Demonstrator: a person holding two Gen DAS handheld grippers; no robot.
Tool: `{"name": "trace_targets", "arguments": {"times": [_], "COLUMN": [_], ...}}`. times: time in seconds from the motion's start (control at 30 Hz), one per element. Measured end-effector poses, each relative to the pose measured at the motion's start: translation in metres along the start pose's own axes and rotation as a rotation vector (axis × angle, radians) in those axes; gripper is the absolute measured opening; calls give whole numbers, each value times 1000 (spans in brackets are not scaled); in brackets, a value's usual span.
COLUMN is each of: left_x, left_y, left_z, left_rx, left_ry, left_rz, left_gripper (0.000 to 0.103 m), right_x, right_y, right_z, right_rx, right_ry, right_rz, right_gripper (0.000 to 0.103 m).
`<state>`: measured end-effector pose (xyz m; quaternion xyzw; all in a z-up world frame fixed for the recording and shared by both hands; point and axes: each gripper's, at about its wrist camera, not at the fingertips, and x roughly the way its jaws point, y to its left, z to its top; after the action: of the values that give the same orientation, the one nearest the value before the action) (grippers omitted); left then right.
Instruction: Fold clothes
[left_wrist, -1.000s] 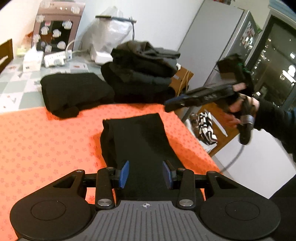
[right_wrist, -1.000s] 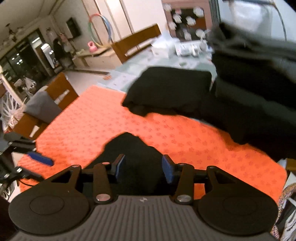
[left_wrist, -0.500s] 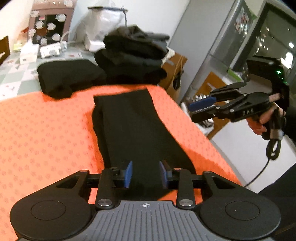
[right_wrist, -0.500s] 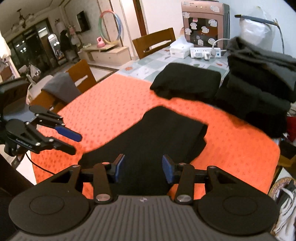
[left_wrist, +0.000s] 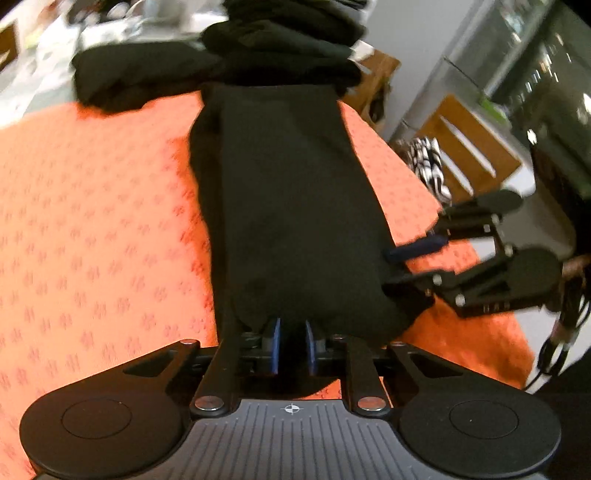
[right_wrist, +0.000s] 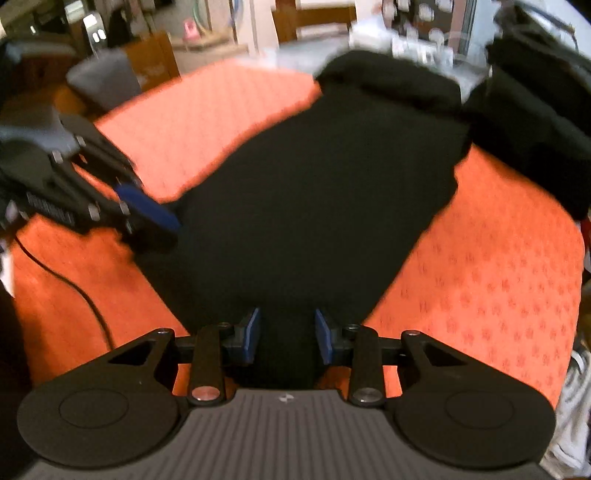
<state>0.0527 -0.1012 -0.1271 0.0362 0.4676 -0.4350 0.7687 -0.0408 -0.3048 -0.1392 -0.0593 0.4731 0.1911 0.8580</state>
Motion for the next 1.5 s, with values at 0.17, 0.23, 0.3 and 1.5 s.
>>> {"name": "trace_targets", "arguments": {"times": [0.17, 0.23, 0.3, 1.5], "left_x": [-16, -20, -19, 53], "left_y": [-2, -5, -6, 55], "left_z": [11, 23, 35, 150], "left_rx": [0, 18, 33, 70], "left_ry": [-50, -71, -87, -142], "left_rz": [-39, -44, -38, -12], "left_gripper": [18, 18, 18, 22], "right_x": [-24, -34, -41, 22], "right_y": [-9, -15, -22, -112], "right_z": [15, 27, 41, 116], "right_rx": [19, 20, 15, 81], "right_ry": [-53, -89, -121, -140], "right_rz": [19, 16, 10, -6], "right_gripper": [38, 38, 38, 35]}}
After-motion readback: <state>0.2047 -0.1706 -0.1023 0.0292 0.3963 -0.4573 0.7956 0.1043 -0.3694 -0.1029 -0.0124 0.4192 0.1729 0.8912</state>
